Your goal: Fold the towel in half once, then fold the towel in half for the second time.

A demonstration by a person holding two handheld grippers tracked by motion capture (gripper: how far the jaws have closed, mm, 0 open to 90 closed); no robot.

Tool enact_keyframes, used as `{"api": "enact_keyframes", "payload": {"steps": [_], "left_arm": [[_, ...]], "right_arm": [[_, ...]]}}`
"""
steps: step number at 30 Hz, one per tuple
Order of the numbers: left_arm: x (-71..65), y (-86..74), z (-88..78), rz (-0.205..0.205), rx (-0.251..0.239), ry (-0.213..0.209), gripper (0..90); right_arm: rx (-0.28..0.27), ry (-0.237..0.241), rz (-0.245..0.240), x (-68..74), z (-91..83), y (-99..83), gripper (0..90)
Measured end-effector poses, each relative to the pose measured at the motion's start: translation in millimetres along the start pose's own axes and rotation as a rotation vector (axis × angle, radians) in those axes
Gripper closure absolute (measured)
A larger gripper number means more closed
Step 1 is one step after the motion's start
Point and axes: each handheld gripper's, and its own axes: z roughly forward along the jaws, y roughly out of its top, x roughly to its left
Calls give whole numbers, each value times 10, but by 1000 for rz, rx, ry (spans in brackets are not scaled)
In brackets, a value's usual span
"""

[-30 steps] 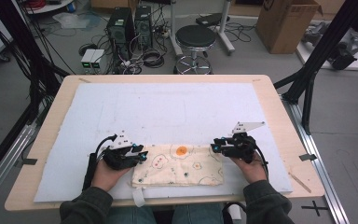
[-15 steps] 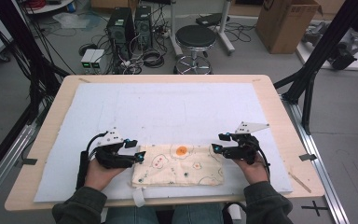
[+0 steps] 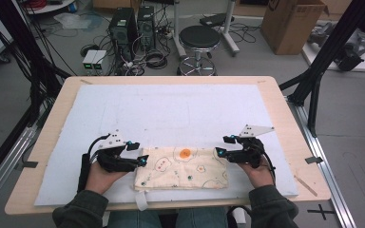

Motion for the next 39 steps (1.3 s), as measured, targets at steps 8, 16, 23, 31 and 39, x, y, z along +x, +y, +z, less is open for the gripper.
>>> {"api": "enact_keyframes", "payload": {"steps": [8,16,23,31,39], "left_arm": [[23,-3,-15,-4,-2,7,357],[44,-5,-10,-5,-8,13,337],[164,-6,29,-19,-13,82,367],[293,-13,257,-77,11,109,520],[302,-59,441,-101,112,87,545]], "right_arm": [[5,-12,2,-11,2,3,396],[8,-23,4,-24,0,0,404],[29,-42,34,-181,77,13,431],[81,-38,109,-345,156,-36,523],[139,3,146,-394,212,-85,544]]}}
